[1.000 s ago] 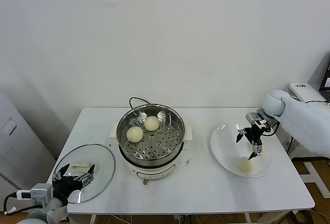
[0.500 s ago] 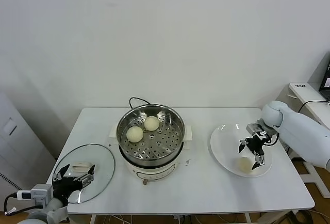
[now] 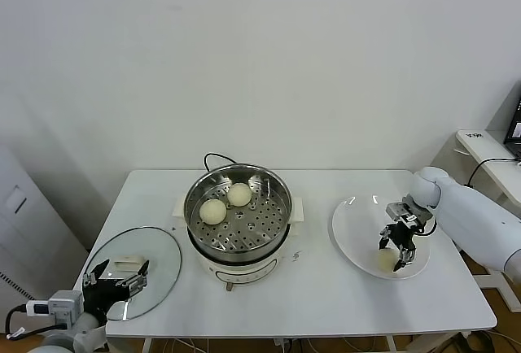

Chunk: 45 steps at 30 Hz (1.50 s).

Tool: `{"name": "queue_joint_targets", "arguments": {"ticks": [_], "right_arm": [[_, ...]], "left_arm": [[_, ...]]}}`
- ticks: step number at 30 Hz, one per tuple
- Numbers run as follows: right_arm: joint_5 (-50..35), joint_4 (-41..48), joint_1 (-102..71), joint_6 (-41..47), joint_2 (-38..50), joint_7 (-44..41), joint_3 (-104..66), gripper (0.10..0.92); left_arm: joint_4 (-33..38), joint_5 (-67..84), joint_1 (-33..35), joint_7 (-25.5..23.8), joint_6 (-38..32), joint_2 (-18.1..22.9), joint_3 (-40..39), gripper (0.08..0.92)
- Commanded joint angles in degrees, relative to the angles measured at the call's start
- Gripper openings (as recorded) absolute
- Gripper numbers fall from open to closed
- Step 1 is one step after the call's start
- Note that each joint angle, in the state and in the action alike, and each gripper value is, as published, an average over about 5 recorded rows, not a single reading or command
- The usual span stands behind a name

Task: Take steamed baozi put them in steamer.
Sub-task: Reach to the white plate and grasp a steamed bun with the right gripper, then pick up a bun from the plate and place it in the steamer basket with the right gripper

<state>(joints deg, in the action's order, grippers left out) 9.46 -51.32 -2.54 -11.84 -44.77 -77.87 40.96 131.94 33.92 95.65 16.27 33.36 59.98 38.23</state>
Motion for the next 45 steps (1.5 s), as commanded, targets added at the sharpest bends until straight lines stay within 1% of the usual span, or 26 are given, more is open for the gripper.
{"name": "queue_joint_targets", "arguments": {"ticks": [1,3,6,10,13,18,24,30,35,38,45], "right_arm": [[0.65,0.44,-0.65,0.19,-0.44,0.1,-1.23,0.498],[-0.14,-0.1,0.3,0.41,-0.11,-0.1,-0.61,0.474],[-2.86,-1.59,3.96,0.73,1.0,-0.44,2.4,0.468],[-8.12,-3.64,13.07,0.53,2.05,-1.13,9.2,0.465],[-12.42,-4.32,22.01,-0.39,0.76,-1.23,14.08,0.465],[-19.99,-4.17,32.76,-3.3,-4.53,0.07,18.16,0.467],[-23.64,-0.11,37.43,-11.17,-15.29,0.55,16.76,0.467],[-23.45,2.62,37.97,-20.14,-26.42,0.86,15.81,0.464],[-20.29,2.49,36.11,-27.74,-32.27,1.0,13.94,0.467],[-18.45,-0.31,34.91,-31.45,-34.04,1.02,13.68,0.467],[-16.38,-11.23,32.7,-34.33,-33.48,1.54,16.49,0.467]], "left_arm": [[-0.01,-0.06,-0.13,0.03,0.11,-0.03,-0.07,0.823],[-0.01,-0.09,-0.17,0.04,0.18,-0.03,-0.12,0.823],[-0.01,-0.11,-0.15,0.05,0.23,-0.06,-0.16,0.823],[-0.01,-0.13,-0.14,0.07,0.23,-0.29,-0.18,0.823],[-0.02,-0.14,-0.35,0.09,0.31,-0.4,-0.33,0.823],[-0.01,-0.14,-0.67,0.12,0.35,-0.45,-0.69,0.823],[-0.02,-0.15,-1.02,0.15,0.4,-0.68,-1.13,0.823],[-0.02,-0.06,-0.76,0.15,0.33,-0.98,-0.88,0.823],[-0.01,-0.06,-0.58,0.15,0.31,-0.96,-0.82,0.823],[-0.02,-0.05,-0.53,0.15,0.26,-0.92,-0.71,0.823],[-0.01,0.02,-0.26,0.11,0.04,-0.94,-0.37,0.823]]}}
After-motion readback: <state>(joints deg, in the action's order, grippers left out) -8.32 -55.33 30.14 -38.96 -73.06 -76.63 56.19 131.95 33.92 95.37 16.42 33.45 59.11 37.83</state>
